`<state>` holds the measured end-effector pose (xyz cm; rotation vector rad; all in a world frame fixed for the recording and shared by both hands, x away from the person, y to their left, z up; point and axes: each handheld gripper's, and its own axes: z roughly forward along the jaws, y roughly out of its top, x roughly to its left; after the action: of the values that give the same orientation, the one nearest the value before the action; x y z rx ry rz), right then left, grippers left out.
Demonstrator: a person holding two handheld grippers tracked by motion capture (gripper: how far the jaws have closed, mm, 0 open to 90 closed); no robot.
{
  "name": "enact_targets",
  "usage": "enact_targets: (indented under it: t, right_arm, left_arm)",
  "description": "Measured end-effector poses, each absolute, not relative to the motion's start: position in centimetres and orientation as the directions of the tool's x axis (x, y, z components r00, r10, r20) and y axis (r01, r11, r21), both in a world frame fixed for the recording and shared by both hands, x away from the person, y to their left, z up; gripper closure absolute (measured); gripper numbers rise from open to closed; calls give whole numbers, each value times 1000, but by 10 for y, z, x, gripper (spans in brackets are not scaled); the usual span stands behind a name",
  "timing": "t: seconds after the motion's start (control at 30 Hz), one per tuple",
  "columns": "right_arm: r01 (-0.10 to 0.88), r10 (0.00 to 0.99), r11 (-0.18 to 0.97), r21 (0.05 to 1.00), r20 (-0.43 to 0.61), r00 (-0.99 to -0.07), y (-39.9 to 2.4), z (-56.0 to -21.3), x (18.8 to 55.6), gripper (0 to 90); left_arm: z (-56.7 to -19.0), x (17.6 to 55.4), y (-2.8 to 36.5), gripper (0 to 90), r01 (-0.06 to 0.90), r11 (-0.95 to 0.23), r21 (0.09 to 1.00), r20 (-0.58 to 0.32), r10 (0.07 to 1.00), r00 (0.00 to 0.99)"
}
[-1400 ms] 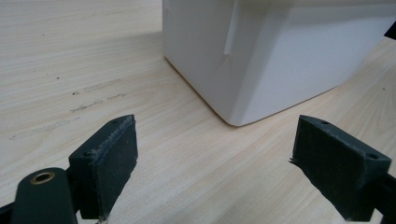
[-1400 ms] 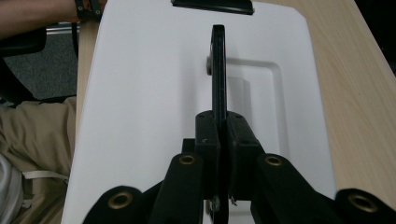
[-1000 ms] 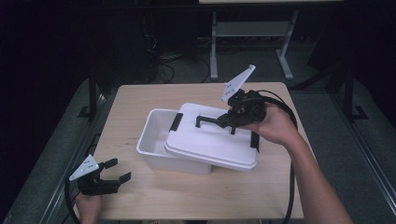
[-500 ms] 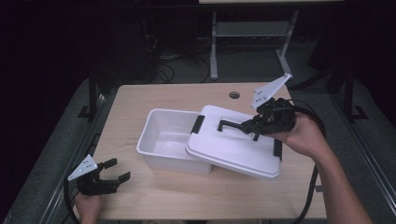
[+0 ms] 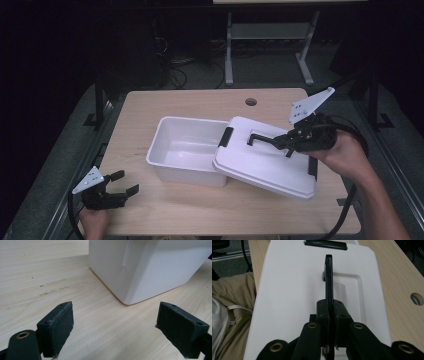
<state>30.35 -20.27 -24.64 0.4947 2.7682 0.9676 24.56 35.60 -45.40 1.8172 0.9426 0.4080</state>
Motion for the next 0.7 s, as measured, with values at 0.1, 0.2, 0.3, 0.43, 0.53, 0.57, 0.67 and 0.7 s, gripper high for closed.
enact_targets:
  t: [0.1,0.2,0.3,0.43,0.53,0.57,0.67,0.7]
  right_arm:
    - [257,365,735,628,-46,-930,-208,-249,300,847]
    - [256,362,738,624,-47,-931,-212,-252,297,847]
    - [262,367,738,622,-44,-929,-217,-254,293,847]
    - [273,375,734,621,-36,-926,-225,-257,289,847]
    - [276,375,734,620,-31,-927,-229,-260,286,847]
    - [275,373,735,619,-31,-927,-230,-262,285,847]
    - [279,376,732,622,-26,-926,-234,-265,282,847]
    - [280,376,730,624,-24,-926,-235,-267,281,847]
  left_arm:
    - [-454,245,356,131,420,-188,888,-140,759,636]
    - [-454,244,356,130,420,-189,888,-139,759,636]
    - [-454,244,356,131,418,-189,889,-137,760,635]
    - [-454,244,356,131,419,-190,888,-137,760,636]
    - [-454,244,355,131,418,-192,888,-135,760,636]
    - [-454,244,355,130,417,-189,889,-136,760,636]
    - [-454,244,355,131,416,-199,888,-129,759,639]
    - [-454,244,355,131,417,-197,887,-131,759,638]
